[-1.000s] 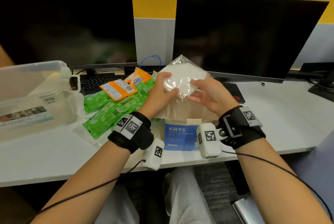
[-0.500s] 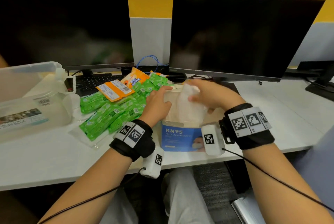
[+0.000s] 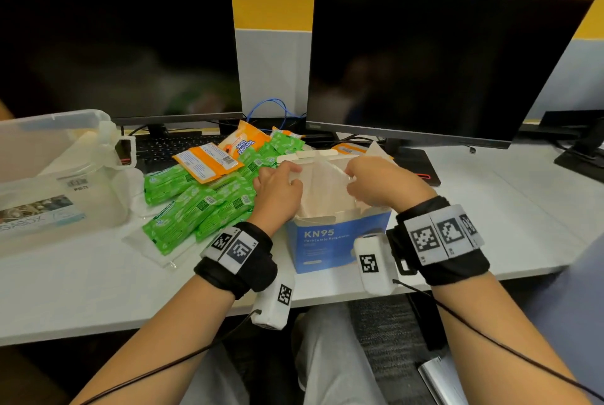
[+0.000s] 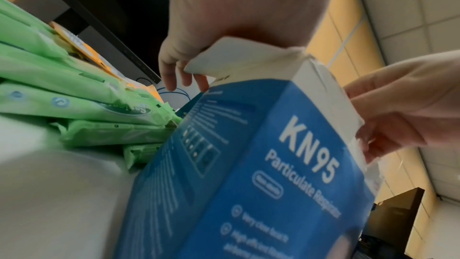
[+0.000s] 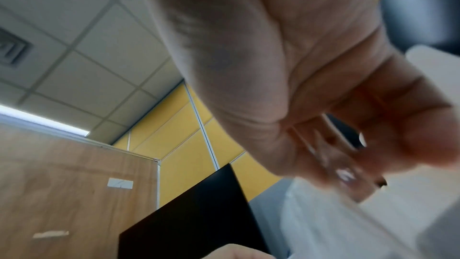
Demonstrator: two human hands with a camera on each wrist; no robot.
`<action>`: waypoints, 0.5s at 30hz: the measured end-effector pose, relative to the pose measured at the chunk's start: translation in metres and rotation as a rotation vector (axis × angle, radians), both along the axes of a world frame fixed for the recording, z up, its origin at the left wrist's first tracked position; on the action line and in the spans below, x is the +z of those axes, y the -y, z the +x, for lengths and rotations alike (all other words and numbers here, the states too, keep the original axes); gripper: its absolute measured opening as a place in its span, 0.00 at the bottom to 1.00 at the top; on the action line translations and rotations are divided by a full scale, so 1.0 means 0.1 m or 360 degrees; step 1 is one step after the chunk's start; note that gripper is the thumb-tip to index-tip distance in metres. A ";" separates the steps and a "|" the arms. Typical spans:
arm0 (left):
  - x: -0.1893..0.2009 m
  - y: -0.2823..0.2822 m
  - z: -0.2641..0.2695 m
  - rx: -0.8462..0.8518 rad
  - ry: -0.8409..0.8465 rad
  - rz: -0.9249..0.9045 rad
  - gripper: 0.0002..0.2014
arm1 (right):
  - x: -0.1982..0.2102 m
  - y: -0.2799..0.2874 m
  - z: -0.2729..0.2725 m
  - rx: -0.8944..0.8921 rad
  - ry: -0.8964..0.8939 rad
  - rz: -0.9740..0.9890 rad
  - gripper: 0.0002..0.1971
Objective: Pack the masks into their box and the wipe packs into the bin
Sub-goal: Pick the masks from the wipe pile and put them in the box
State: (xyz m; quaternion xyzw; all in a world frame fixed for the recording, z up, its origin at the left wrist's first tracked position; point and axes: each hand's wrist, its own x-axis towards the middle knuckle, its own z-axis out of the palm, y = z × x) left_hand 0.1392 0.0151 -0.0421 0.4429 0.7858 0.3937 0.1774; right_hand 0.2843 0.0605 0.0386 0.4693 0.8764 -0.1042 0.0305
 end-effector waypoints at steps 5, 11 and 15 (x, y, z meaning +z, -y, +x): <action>0.03 0.01 0.00 -0.0048 -0.0005 -0.0030 0.21 | 0.25 -0.01 0.07 0.0050 -0.0906 0.0660 0.13; 0.05 0.00 0.04 -0.0043 0.0013 0.0011 0.23 | 0.47 -0.16 -0.06 0.0102 -0.0463 0.0420 0.14; 0.04 -0.01 0.04 -0.0060 -0.0019 0.0013 0.23 | 0.23 -0.08 -0.18 0.0004 -0.0591 0.0156 0.19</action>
